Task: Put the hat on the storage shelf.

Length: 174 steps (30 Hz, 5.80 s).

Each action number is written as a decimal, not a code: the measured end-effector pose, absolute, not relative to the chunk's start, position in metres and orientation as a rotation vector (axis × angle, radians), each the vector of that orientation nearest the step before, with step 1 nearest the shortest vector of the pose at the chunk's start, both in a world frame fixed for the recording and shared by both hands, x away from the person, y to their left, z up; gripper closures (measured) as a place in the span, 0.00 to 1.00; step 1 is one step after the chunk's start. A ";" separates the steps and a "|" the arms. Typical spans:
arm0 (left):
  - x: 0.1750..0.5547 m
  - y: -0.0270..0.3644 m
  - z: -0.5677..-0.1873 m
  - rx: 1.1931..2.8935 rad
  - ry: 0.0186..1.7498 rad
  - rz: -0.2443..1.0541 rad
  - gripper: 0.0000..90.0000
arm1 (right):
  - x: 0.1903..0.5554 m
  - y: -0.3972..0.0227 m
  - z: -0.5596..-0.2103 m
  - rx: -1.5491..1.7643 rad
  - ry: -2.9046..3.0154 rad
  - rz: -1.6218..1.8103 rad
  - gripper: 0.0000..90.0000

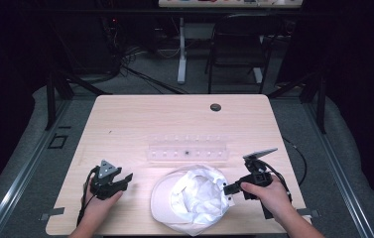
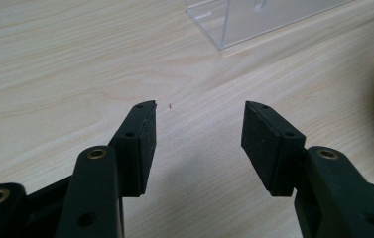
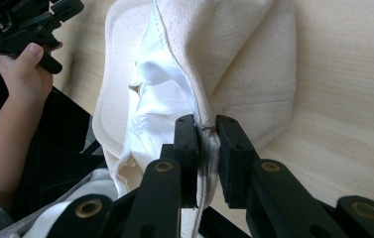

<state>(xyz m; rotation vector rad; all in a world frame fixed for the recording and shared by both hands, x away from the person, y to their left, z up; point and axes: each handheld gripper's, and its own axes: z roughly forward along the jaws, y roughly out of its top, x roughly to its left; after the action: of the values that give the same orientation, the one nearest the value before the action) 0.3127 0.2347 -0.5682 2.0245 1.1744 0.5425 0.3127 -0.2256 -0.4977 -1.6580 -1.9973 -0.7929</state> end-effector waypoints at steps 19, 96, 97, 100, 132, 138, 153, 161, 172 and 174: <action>0.312 0.234 -0.568 2.018 1.178 0.544 0.54 | 0.324 -0.217 -0.448 -1.771 -2.263 -0.678 0.91; 0.311 0.234 -0.568 2.028 1.174 0.538 0.54 | 0.351 -0.165 -0.367 -1.790 -2.144 -0.502 0.91; 0.311 0.234 -0.568 2.029 1.174 0.537 0.54 | 0.352 -0.165 -0.366 -1.786 -2.137 -0.511 0.91; 0.310 0.234 -0.567 2.027 1.174 0.537 0.54 | 0.353 -0.168 -0.361 -1.763 -2.110 -0.525 0.91; 0.307 0.229 -0.565 2.025 1.147 0.525 0.54 | 0.363 -0.195 -0.333 -1.718 -1.886 -0.769 0.91; 0.306 0.228 -0.564 2.022 1.139 0.523 0.54 | 0.367 -0.196 -0.329 -1.709 -1.858 -0.800 0.91; 0.299 0.212 -0.554 2.006 1.066 0.499 0.54 | 0.376 -0.190 -0.317 -1.674 -1.827 -0.889 0.91; 0.291 0.194 -0.545 2.020 0.982 0.493 0.54 | 0.382 -0.191 -0.310 -1.648 -1.814 -0.935 0.91; 0.283 0.169 -0.527 2.012 0.877 0.474 0.55 | 0.394 -0.192 -0.308 -1.657 -1.747 -1.019 0.91; 0.282 0.164 -0.526 2.006 0.866 0.471 0.55 | 0.395 -0.192 -0.308 -1.660 -1.740 -1.025 0.91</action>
<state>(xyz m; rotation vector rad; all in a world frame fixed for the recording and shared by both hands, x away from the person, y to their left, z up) 0.2822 0.1636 -0.5260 2.0057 0.8657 0.4705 0.3954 -0.1920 -0.3075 -1.6602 -1.7401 -1.0255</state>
